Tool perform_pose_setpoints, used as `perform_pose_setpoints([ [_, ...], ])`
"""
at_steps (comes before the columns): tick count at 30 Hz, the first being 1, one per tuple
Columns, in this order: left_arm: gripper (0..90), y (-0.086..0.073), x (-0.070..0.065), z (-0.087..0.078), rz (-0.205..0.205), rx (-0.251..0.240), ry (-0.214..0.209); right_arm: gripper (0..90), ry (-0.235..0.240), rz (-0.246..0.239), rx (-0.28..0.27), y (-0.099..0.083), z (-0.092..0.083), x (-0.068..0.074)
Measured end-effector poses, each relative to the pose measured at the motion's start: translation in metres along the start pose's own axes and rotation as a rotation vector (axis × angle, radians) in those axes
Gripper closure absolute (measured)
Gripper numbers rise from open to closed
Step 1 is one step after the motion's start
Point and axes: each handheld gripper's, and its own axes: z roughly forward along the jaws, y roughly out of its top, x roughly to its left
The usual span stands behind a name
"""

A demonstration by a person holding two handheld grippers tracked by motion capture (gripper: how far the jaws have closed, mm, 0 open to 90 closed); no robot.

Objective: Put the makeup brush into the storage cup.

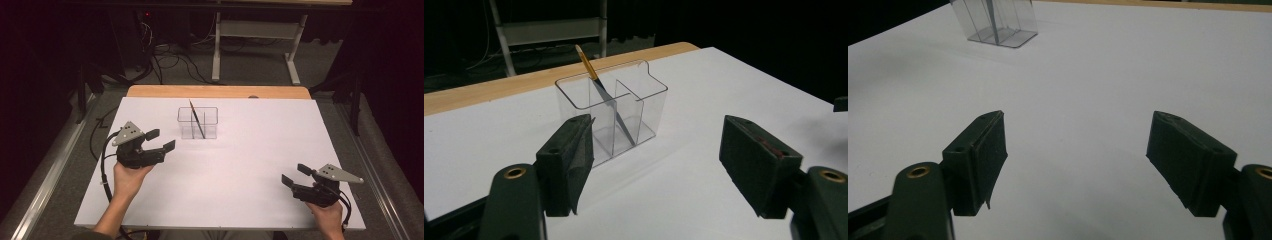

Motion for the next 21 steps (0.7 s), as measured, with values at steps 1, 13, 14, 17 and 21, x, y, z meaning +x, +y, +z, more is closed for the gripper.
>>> perform_pose_setpoints([
  [1, 29.9, -0.001, 0.0, 0.0, -0.001, -0.001, -0.001, 25.6, 0.0, 0.0, -0.001, 0.0, 0.0, 0.0],
  [13, 29.5, -0.015, -0.004, -0.002, -0.002, 0.015, -0.008, 25.6, 0.0, 0.002, 0.0, 0.0, 0.0, 0.0],
  [14, 29.5, -0.016, -0.004, -0.003, 0.002, 0.013, -0.001, 25.6, 0.001, 0.002, 0.0, 0.0, 0.0, 0.0],
  [17, 29.0, -0.018, -0.006, -0.003, 0.002, 0.014, -0.007, 25.6, 0.001, 0.001, -0.001, 0.0, 0.0, 0.0],
  [21, 28.8, -0.021, -0.008, -0.003, 0.01, 0.013, -0.006, 25.5, 0.004, -0.001, -0.002, 0.0, 0.0, 0.0],
])
